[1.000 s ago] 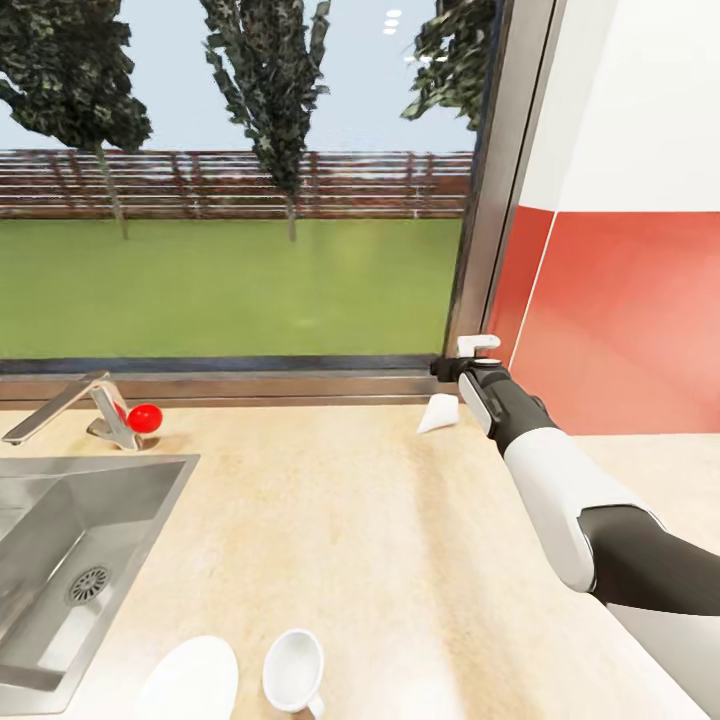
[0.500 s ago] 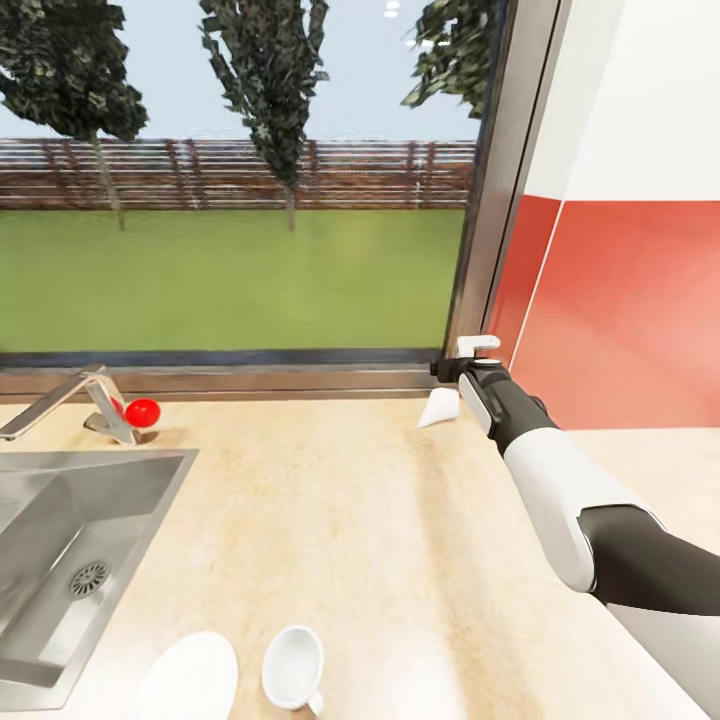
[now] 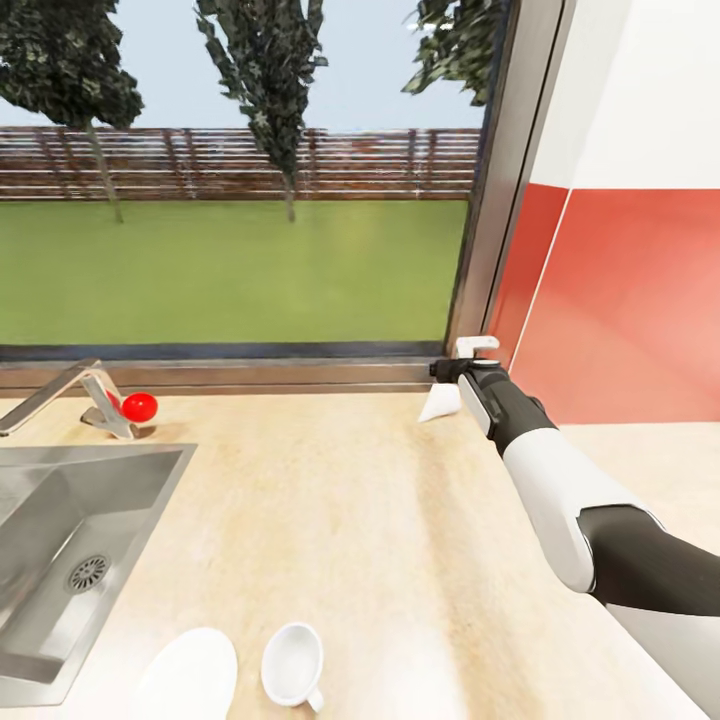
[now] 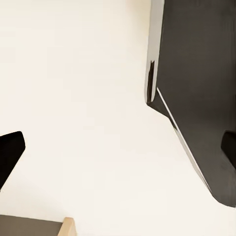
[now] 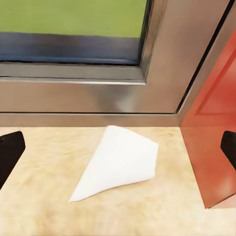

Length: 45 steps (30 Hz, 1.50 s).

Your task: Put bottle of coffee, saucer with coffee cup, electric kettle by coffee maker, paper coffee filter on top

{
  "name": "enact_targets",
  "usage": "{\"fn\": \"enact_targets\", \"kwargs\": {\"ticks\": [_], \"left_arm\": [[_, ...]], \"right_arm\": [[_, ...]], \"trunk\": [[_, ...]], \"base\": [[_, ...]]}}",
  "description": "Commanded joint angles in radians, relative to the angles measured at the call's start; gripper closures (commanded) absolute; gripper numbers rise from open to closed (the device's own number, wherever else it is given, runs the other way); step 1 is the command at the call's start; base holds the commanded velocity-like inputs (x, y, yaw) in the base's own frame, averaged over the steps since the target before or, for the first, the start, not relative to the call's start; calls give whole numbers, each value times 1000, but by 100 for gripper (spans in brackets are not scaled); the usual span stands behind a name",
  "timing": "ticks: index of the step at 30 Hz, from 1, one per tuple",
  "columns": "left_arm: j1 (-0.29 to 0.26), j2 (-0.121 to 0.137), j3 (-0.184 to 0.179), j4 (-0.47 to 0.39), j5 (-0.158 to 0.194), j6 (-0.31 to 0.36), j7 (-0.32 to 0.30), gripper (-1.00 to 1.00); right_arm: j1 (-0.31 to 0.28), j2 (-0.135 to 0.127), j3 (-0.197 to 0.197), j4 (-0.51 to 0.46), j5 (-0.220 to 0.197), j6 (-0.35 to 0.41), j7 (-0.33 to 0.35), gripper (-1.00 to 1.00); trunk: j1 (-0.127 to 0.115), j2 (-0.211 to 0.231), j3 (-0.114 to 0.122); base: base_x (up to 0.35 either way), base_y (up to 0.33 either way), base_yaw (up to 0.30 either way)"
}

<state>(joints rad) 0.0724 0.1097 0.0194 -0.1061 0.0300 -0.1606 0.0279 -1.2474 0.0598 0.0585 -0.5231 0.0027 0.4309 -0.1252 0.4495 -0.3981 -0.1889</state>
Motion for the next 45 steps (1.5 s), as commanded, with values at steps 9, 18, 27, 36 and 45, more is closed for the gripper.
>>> {"fn": "enact_targets", "kwargs": {"ticks": [9, 18, 27, 36, 45], "left_arm": [[1, 0, 2, -4, 4, -17, 1, -100], [1, 0, 2, -4, 4, -17, 0, -100], [1, 1, 2, -4, 4, -17, 0, -100], [1, 0, 2, -4, 4, -17, 1, -100], [1, 1, 2, -4, 4, -17, 0, -100]], "right_arm": [[0, 4, 6, 6, 2, 6, -4, -100], [-1, 5, 7, 180, 2, -135, -5, -100], [-29, 5, 7, 109, 1, -149, -6, -100], [-177, 5, 7, 366, -1, -231, -4, -100], [-224, 4, 7, 335, 0, -249, -3, -100]], "trunk": [[1, -2, -16], [1, -2, -31], [1, -2, -43], [1, -2, -44], [1, -2, -44]], "base": [[0, 0, 0], [0, 0, 20], [0, 0, 55], [0, 0, 6], [0, 0, 0]]}}
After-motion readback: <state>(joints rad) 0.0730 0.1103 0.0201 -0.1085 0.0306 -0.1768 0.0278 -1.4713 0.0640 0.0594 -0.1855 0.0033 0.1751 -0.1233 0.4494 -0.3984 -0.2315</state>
